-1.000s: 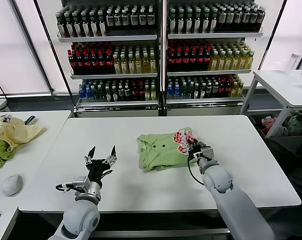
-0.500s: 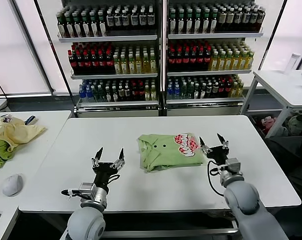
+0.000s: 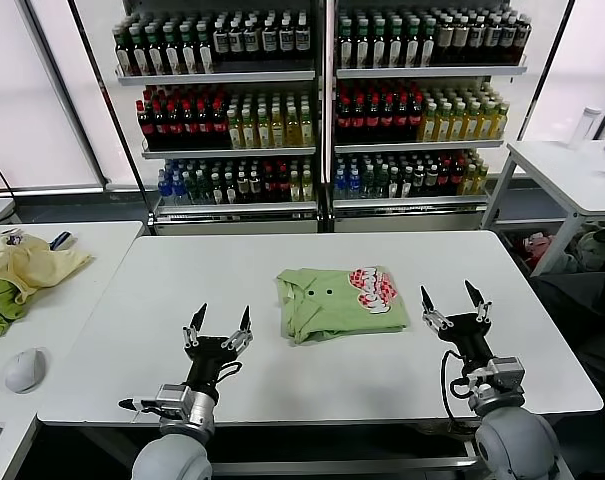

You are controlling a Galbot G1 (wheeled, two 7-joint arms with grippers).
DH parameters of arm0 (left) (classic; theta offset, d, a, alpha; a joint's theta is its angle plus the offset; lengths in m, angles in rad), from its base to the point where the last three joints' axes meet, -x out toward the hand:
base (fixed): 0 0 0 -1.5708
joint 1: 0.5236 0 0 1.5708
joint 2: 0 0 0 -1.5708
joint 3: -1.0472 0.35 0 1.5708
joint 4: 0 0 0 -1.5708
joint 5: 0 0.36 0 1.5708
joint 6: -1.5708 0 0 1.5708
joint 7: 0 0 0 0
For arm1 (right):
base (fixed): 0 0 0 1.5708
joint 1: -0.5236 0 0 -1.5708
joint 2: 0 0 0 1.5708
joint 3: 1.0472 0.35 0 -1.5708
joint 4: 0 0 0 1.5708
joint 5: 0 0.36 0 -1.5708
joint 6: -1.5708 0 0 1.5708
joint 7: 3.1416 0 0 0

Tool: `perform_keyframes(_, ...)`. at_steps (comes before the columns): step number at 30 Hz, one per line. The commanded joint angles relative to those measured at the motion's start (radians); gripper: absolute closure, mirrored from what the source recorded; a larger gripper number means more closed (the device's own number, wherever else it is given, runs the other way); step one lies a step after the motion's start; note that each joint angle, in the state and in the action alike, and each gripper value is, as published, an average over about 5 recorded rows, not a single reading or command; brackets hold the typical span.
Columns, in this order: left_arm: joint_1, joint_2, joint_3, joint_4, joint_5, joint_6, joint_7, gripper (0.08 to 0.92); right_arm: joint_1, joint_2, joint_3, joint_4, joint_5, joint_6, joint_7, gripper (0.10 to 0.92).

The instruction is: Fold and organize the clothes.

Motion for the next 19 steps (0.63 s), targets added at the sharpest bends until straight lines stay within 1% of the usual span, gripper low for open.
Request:
perform_keyframes(1,0.065,-0.005,-0.031,-0.045,0.024,-0.006,0.002,0.177,-0.078,0.011,0.022,0.078,-0.024,0.012,0.022,0.203)
perform_keyframes(19,0.118,0.004,-0.086,-0.09,0.024,-0.002,0.015,0.177,-0.024,0.028,-0.033,0.057,-0.052,0.019,0.062,0.203)
